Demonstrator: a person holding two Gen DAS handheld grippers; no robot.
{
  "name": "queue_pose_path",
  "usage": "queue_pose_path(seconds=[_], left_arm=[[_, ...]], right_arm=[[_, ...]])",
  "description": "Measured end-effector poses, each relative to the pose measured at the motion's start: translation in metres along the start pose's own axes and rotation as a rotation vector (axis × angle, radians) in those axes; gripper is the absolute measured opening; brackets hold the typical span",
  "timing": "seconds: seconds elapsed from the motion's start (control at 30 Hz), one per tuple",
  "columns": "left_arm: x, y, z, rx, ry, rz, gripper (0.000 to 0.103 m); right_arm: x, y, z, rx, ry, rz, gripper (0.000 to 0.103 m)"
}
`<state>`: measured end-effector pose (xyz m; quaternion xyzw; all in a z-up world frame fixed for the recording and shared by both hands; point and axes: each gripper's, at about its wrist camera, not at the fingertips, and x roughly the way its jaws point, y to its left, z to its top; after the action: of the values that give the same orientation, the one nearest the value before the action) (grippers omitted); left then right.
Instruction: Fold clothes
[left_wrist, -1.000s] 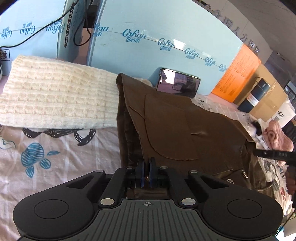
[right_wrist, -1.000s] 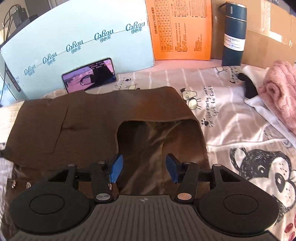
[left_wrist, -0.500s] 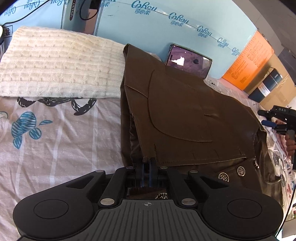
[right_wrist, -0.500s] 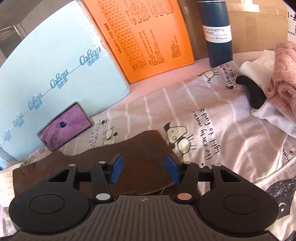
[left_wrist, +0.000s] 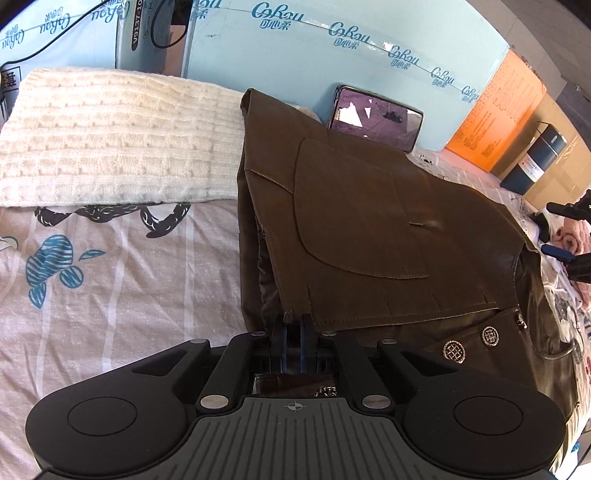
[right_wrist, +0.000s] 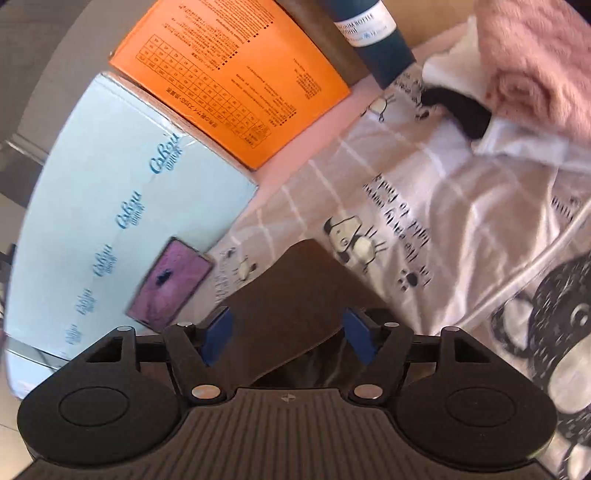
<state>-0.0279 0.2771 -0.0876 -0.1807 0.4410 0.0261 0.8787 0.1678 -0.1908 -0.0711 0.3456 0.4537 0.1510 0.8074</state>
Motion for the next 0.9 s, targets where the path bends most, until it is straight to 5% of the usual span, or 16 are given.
queue_pose_path(seconds=[0.17,0.33,0.4,0.53,0.63,0.83,0.9], left_arm=[[-0.001,0.0,0.0,-0.007,0.0,0.0,0.005],[0.002,-0.006,-0.001,-0.004,0.005,-0.012,0.005],[0.004,-0.01,-0.001,0.005,0.011,-0.029,0.005],[0.006,-0.018,0.002,0.042,0.019,-0.024,0.005],[0.0,-0.015,0.002,0.038,0.012,-0.016,0.014],[-0.03,0.001,-0.006,-0.021,-0.027,0.008,0.05],[-0.043,0.0,-0.014,0.0,-0.04,-0.012,0.055]], right_arm=[[0.028,-0.013,0.003,0.123,0.068,-0.037,0.064],[0.041,-0.031,0.011,0.177,0.0,-0.045,0.061],[0.042,-0.031,0.019,0.166,-0.023,-0.054,0.051],[0.037,-0.026,0.037,0.059,-0.072,-0.17,0.051],[0.027,-0.025,0.042,-0.046,-0.12,-0.281,0.055],[-0.011,-0.034,0.022,-0.217,-0.089,-0.287,0.069],[-0.026,-0.038,0.007,-0.248,-0.079,-0.3,0.069]])
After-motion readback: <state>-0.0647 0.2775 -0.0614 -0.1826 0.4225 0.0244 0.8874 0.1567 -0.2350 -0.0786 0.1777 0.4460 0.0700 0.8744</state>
